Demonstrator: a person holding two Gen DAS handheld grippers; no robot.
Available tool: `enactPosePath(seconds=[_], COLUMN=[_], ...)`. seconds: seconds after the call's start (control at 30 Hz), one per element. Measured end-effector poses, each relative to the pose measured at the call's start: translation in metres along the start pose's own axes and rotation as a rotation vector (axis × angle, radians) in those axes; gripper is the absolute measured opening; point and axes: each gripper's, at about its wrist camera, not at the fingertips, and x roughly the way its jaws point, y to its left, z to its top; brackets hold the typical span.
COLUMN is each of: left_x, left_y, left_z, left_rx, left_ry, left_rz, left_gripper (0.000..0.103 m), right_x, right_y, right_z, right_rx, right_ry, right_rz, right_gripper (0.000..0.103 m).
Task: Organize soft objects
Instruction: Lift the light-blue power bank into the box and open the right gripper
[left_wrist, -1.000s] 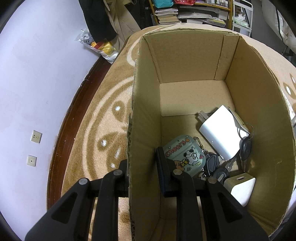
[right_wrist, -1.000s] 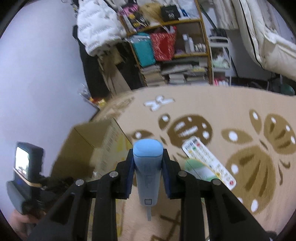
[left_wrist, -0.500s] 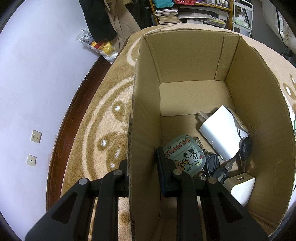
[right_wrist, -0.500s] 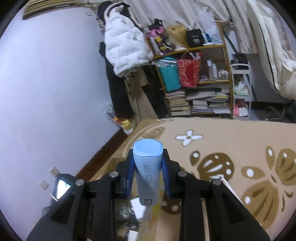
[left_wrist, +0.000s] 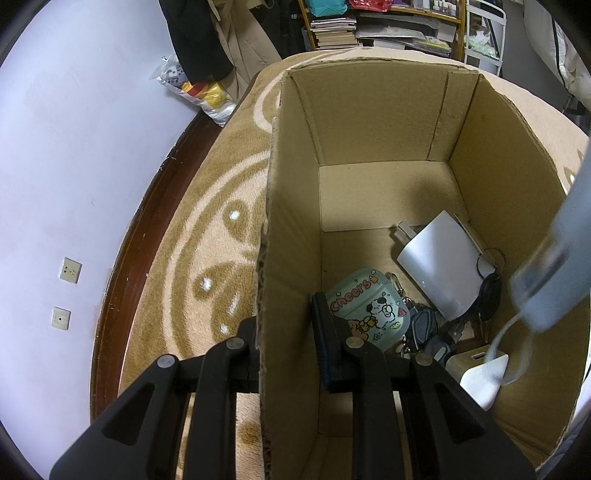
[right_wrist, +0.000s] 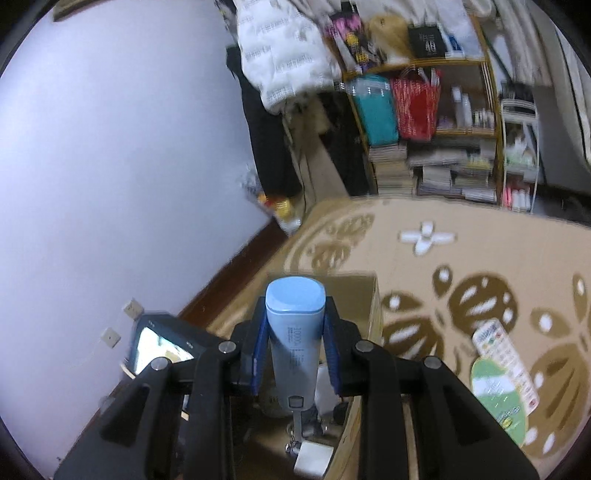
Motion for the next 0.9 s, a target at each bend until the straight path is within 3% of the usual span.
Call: enactPosePath(seconds=[0.17,0.43,0.8,0.9], left_x=[0.0,0.001,-0.001,-0.001], left_y=[0.0,0.001,0.001,0.001], left_z=[0.001,0.0,-0.001,-0.001], left_rx=[0.003,0.004,0.006,0.004], left_ry=[-0.001,-0.001,-0.002,-0.001], left_rz=[0.001,0.004,0.008,0.007], left_gripper=[0.02,0.02,0.02,0.02], right_x=[0.026,0.039,0.021,0.012], right_y=[-0.013,-0.025,-0.023,-0.024], right_z=[-0.017,-0.022,-0.012,-0.005], right_rx=[0.03,0.057,-0.019,-0.032], right_ry=[0.093,0.132,0.075,0.057], right_rz=[-0.005,-0.03,-0.085,-0.098], right_gripper=[0.028,0.029,0.033,0.044])
